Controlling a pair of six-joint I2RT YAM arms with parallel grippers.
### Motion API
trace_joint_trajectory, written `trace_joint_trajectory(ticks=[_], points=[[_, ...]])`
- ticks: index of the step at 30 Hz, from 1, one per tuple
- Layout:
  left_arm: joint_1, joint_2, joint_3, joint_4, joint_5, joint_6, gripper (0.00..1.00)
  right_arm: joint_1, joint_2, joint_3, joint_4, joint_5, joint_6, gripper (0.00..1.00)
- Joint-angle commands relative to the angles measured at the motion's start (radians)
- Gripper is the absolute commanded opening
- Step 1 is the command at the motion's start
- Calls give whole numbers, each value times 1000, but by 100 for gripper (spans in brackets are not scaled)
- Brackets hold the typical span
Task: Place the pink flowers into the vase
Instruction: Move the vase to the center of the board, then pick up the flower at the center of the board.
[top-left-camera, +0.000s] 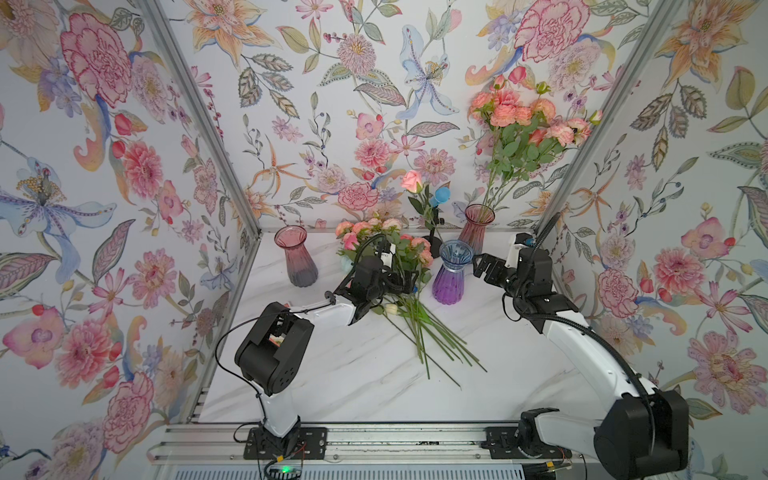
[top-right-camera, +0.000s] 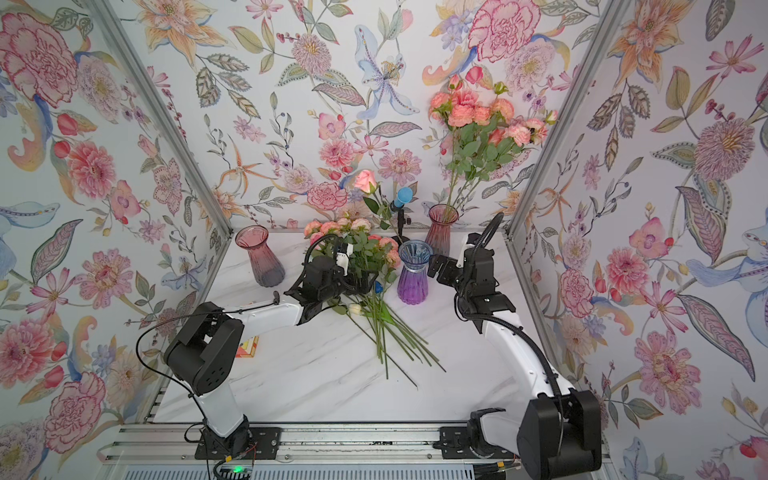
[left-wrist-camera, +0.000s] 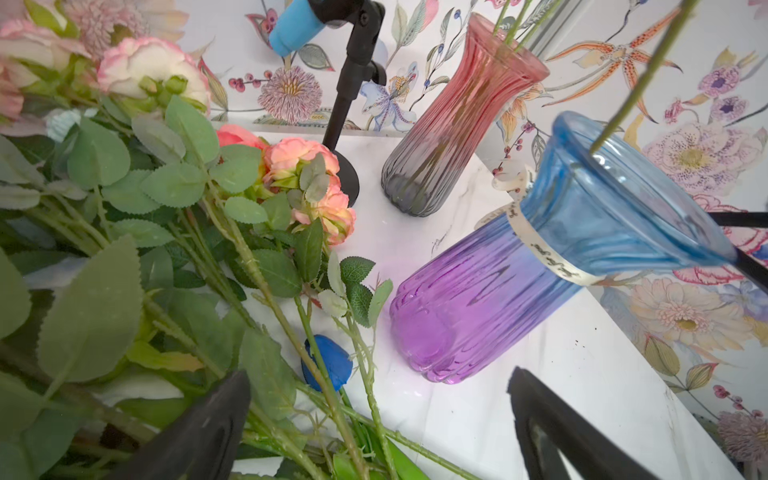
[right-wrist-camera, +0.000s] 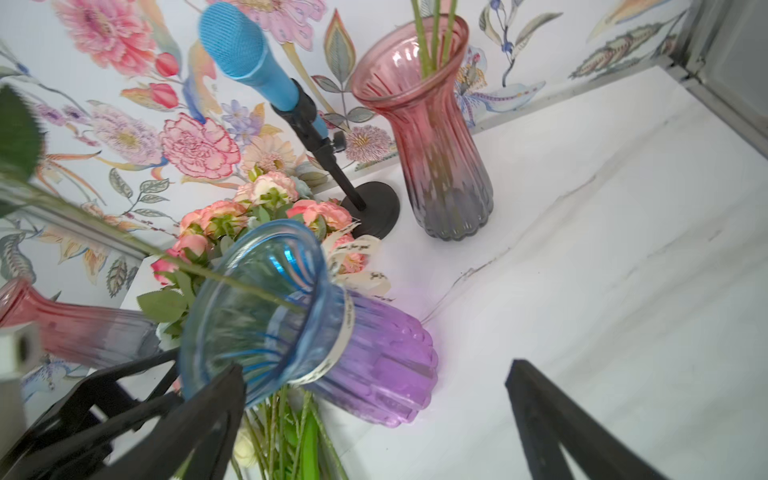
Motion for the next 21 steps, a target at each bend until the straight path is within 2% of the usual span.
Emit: trace_joint_trajectory(ticks=[1, 4, 9, 14, 18, 21], points=[[15, 51, 46, -74, 40, -140, 100, 64, -86, -34, -73, 104, -98, 99], [23, 94, 81, -88, 51, -193, 100, 109, -130, -27, -78, 124, -130, 100], [24, 141, 113, -81, 42, -205, 100, 121, -114, 5, -108, 167, -165, 99], [33, 158, 123, -109, 6, -208, 100, 121, -102, 26, -108, 144, -166, 99], [57, 195, 141, -93, 50, -274, 98, 130, -97, 48, -108, 136, -175, 99], [69, 240, 202, -132, 49, -276, 96, 144, -82, 58, -102, 105, -182, 99]])
